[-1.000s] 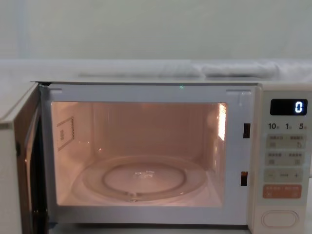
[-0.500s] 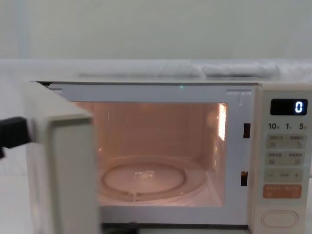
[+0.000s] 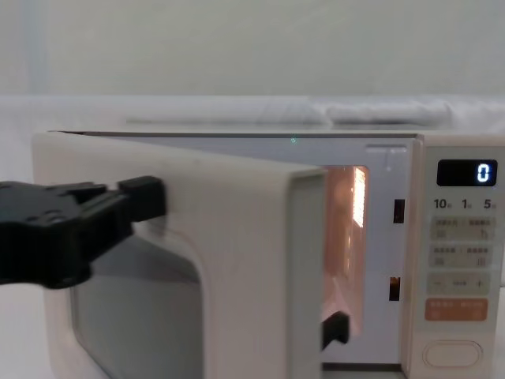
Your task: Press the button to open the microwave door with one hand; close the microwave door with the other hand.
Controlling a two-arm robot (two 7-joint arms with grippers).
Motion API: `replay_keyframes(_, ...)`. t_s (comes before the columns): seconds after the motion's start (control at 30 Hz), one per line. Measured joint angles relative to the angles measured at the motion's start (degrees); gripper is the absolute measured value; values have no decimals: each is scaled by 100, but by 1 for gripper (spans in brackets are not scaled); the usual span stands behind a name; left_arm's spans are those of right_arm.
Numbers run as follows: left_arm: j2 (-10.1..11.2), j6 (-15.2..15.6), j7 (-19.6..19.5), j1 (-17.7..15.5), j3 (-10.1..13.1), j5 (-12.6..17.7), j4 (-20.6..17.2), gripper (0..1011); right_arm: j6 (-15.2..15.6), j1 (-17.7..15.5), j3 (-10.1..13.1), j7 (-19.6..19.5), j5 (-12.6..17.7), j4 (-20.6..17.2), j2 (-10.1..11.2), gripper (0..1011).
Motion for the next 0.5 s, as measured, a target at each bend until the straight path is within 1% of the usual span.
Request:
replay_keyframes(0.1, 2, 60, -29, -215, 180, 15, 104, 0, 0, 0, 0, 0, 0, 0, 0, 1002)
replay_keyframes(0.13, -3, 103, -39, -367, 300, 27, 181, 0, 1, 0, 0, 0, 0, 1, 0, 1002)
replay_keyframes(0.17, -3, 103, -39, -367, 300, 27, 181, 0, 1, 0, 0, 0, 0, 1, 0, 1002)
replay_keyframes(0.23, -68, 186, -27, -647, 531, 72, 316, 0, 0, 0, 0, 0, 0, 0, 0, 1002)
replay_keyframes(0.3, -143, 226, 57, -828, 672, 131, 423, 0, 0, 0, 0, 0, 0, 0, 0, 1002)
replay_keyframes(0.33, -143, 226, 57, -828, 672, 131, 423, 0, 1, 0, 0, 0, 0, 0, 0, 1002)
replay_keyframes(0.43, -298, 271, 274, -1123, 910, 282, 596, 0, 0, 0, 0, 0, 0, 0, 0, 1002)
replay_keyframes(0.5, -357, 292, 363, -1221, 994, 341, 664, 0, 1, 0, 0, 0, 0, 0, 0, 1002)
